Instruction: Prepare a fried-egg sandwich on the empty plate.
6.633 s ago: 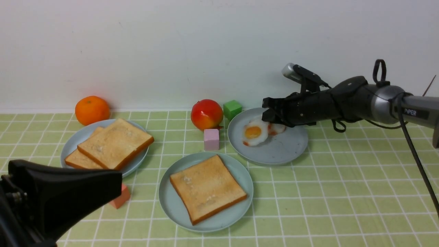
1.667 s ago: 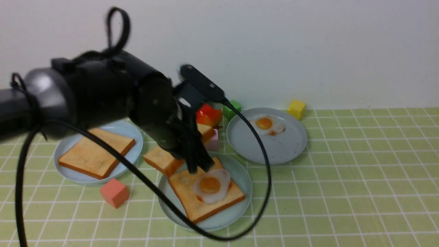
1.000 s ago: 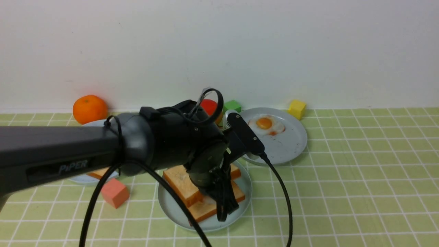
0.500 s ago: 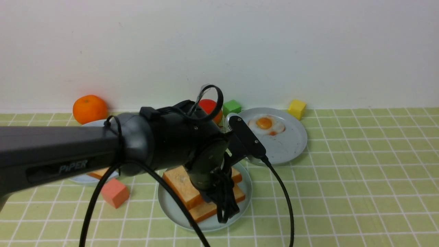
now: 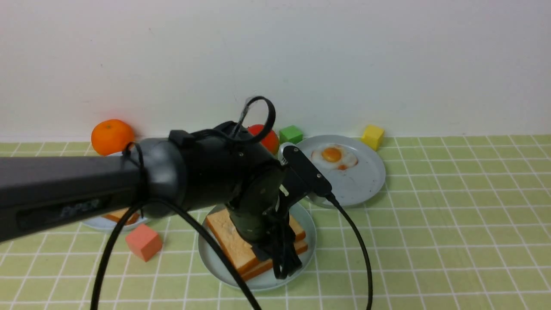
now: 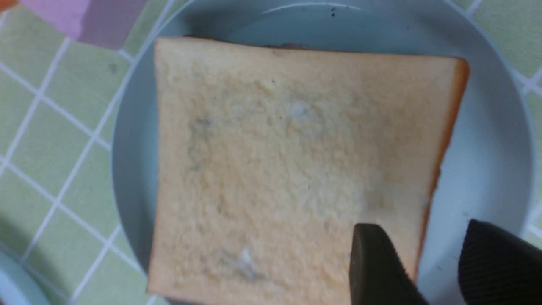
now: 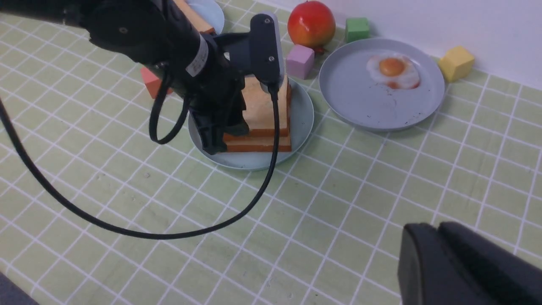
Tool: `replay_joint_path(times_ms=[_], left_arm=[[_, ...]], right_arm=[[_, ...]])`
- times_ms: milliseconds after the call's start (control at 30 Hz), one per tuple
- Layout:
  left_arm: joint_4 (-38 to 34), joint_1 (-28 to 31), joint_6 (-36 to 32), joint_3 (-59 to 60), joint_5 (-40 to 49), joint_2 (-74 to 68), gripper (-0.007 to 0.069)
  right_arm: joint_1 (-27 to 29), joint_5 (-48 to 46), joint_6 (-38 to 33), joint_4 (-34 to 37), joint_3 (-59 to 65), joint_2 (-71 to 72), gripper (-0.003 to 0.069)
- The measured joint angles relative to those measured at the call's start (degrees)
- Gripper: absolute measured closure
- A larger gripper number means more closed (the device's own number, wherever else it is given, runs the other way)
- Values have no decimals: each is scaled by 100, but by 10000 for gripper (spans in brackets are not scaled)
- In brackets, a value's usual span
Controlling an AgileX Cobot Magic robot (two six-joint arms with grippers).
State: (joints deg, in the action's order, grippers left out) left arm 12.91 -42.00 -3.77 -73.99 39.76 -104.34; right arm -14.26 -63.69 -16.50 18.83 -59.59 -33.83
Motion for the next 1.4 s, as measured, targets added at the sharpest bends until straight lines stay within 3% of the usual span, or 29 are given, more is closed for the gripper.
replay_joint_path(times_ms=[133, 233, 300, 467, 800, 967, 1167, 1267, 1300, 1333, 1400], left_arm=[[-164, -138, 318, -175, 249, 811, 452], [-251, -397, 631, -241, 290, 2052, 606], [-422, -489, 713, -120, 109, 2762, 638], [-954, -548, 824, 1063, -834, 4678, 638], [-1205, -548, 1229, 4971, -3509, 8221, 638], [-1205, -548, 1361, 6039, -4069, 9164, 638], [-1205, -548, 1372, 6396, -4163, 9307, 638], [-1205, -548, 1378, 6510, -4102, 9307, 638], [-1205, -548, 1378, 6510, -4092, 9307, 638], [-1205, -548, 1378, 6517, -4033, 9307, 638], [-1205, -548, 1384, 6522, -3976, 9307, 638]], right_arm=[[0, 0, 0, 0, 0, 0, 593], [0, -35, 0, -8, 0, 0, 594], [0, -99, 6, -8, 0, 12, 603], [0, -411, 316, -215, 0, 197, 659], [0, -908, 1768, -1472, 231, 1597, 659], [0, -775, 2400, -1796, 915, 2524, 659], [0, 773, 2854, -1883, 2101, 3014, 655], [0, 2932, 3184, -1728, 3185, 3021, 652], [0, 3052, 3208, -1713, 3251, 3021, 652], [0, 4066, 3436, -1610, 3770, 3021, 652], [0, 5049, 3683, -1474, 4342, 3021, 651]])
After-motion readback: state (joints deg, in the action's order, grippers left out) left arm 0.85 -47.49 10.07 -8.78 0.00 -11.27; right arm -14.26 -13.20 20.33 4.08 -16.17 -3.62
